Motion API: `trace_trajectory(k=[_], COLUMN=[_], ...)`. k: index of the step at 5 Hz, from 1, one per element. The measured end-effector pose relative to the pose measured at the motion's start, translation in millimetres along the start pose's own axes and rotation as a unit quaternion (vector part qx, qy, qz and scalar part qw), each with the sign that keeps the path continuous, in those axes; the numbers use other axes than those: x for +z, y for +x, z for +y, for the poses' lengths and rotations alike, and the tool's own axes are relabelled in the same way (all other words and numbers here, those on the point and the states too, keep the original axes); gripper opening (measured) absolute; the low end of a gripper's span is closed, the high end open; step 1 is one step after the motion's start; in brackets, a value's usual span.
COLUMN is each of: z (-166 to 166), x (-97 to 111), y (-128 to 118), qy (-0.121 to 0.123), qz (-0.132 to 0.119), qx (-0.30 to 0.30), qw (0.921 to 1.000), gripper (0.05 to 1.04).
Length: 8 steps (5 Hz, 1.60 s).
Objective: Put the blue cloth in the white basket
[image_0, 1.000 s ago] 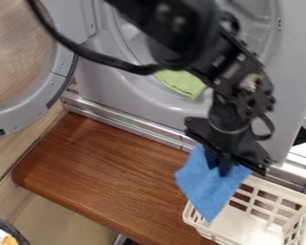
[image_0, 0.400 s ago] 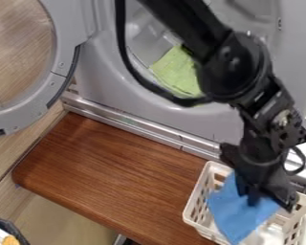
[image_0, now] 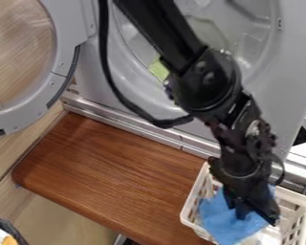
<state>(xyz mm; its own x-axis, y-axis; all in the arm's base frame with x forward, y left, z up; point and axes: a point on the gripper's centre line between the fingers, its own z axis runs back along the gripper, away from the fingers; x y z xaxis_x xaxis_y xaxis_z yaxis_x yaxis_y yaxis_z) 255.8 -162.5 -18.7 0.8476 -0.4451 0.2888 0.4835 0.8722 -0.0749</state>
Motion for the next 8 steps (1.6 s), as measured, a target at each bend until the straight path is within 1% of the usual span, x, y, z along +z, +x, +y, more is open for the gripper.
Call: trace_trajectory(k=[1, 2, 3, 4, 5, 6, 7, 8], z=[3.6, 4.8, 7.0, 3.4, 12.5, 17.7, 52.2, 82.4], x=[-14.9, -14.1, 4.9, 27.0, 45.7, 67.9, 73.7, 77.4], y=[-6.7, -7.9, -7.3, -0.7, 8.0, 12.9, 1.3, -10.4], qy=[0.006, 0.011, 0.020, 0.012, 0.003, 0.012, 0.066, 0.106], qz=[0.020, 0.028, 0.019, 0.018, 0.015, -0.001, 0.034, 0.056], qx=[-0.001, -0.009, -0.019, -0.009, 0.015, 0.022, 0.085, 0.129], qw=[0.9998, 0.9995, 0.9994, 0.9997, 0.9998, 0.9997, 0.9937, 0.9843], gripper=[0.119, 0.310, 0.607, 0.905, 1.006, 1.000, 1.000, 1.000])
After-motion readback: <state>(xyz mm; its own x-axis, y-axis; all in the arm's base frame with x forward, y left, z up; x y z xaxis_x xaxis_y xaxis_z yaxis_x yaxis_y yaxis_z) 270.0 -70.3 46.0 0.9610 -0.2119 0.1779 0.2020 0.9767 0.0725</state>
